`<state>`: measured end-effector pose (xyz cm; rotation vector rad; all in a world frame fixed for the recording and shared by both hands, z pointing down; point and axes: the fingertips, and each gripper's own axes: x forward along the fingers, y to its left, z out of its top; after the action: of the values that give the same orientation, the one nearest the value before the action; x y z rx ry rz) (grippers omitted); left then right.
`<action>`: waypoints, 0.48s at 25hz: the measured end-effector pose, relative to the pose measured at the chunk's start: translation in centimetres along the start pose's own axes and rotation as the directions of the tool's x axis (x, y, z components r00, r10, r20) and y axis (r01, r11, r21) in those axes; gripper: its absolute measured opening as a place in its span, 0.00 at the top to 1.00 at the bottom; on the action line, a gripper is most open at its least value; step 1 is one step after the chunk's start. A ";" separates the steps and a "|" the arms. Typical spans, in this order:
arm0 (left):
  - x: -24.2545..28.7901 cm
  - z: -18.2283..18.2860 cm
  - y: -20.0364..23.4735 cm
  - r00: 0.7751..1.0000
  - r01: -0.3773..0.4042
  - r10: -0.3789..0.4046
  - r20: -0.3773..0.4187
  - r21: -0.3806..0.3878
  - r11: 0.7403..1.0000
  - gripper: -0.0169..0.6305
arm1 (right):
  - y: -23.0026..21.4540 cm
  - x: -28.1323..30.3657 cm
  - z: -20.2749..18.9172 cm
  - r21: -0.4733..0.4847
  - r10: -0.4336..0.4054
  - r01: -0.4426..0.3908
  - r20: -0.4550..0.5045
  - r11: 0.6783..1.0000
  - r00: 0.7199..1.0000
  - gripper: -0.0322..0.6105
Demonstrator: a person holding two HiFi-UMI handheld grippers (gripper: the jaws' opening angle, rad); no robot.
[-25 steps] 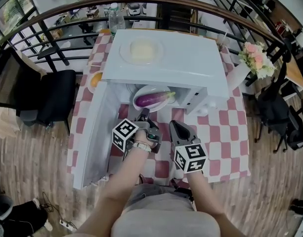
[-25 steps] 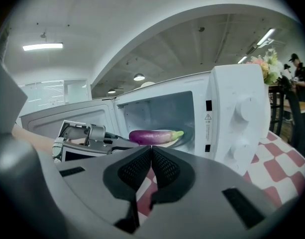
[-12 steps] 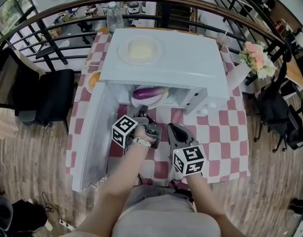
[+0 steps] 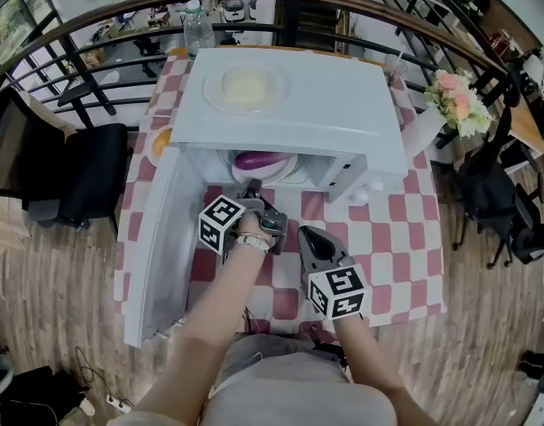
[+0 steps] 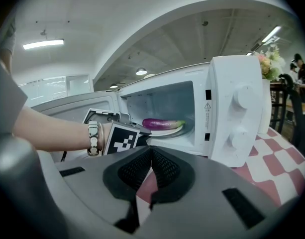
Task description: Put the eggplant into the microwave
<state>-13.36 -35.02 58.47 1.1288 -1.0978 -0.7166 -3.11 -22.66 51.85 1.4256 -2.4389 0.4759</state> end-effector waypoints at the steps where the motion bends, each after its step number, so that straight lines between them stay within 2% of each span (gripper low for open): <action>1: 0.2 0.0 0.0 1.000 -0.001 0.001 0.002 -0.001 1.000 0.95 | -0.1 -0.1 -0.1 0.002 -0.002 0.002 -0.003 1.000 1.000 0.91; 8: 0.7 0.1 0.1 1.000 -0.010 0.010 0.023 -0.007 1.000 0.95 | -0.8 -0.5 -1.1 0.024 -0.015 0.016 -0.020 1.000 1.000 0.91; 12: 0.8 0.0 0.1 0.998 -0.065 0.065 0.027 0.000 0.998 0.94 | -0.7 -0.5 -1.1 0.024 -0.012 0.013 -0.025 1.000 1.000 0.91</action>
<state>-13.10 -35.65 58.84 1.0822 -1.1525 -0.6816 -2.19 -22.15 52.80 1.4351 -2.4118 0.5191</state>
